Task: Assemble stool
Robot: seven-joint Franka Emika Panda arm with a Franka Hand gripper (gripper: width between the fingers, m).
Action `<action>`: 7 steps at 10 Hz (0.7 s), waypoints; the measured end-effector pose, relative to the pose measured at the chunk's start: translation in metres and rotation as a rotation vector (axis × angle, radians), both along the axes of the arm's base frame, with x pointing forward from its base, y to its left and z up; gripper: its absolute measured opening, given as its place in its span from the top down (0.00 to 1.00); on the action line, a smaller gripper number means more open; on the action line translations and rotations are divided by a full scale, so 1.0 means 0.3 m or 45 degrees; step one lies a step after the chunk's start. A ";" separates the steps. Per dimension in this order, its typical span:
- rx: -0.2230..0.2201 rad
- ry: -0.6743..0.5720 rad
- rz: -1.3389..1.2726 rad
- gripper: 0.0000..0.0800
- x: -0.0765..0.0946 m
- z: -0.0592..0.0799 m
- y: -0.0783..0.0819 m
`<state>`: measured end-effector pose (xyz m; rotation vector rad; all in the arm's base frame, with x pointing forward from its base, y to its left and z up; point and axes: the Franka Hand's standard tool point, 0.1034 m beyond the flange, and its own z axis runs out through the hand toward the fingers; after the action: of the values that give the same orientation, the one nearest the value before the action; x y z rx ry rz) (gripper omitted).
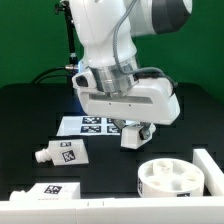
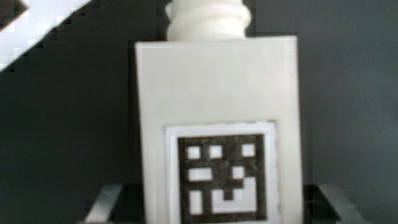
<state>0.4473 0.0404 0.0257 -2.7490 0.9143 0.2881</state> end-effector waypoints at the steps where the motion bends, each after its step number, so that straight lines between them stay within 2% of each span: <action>1: -0.001 0.009 -0.017 0.58 -0.005 -0.004 0.000; 4: 0.002 0.010 0.013 0.58 -0.008 -0.005 0.002; 6: 0.046 0.060 0.407 0.58 -0.032 -0.003 0.033; 7: 0.033 0.045 0.383 0.58 -0.023 -0.025 0.035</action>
Offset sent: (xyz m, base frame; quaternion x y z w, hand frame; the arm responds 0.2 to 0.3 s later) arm 0.0000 0.0000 0.0000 0.0000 0.0000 0.0000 1.0000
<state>0.4405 0.0511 0.0183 -2.8608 0.4964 0.3977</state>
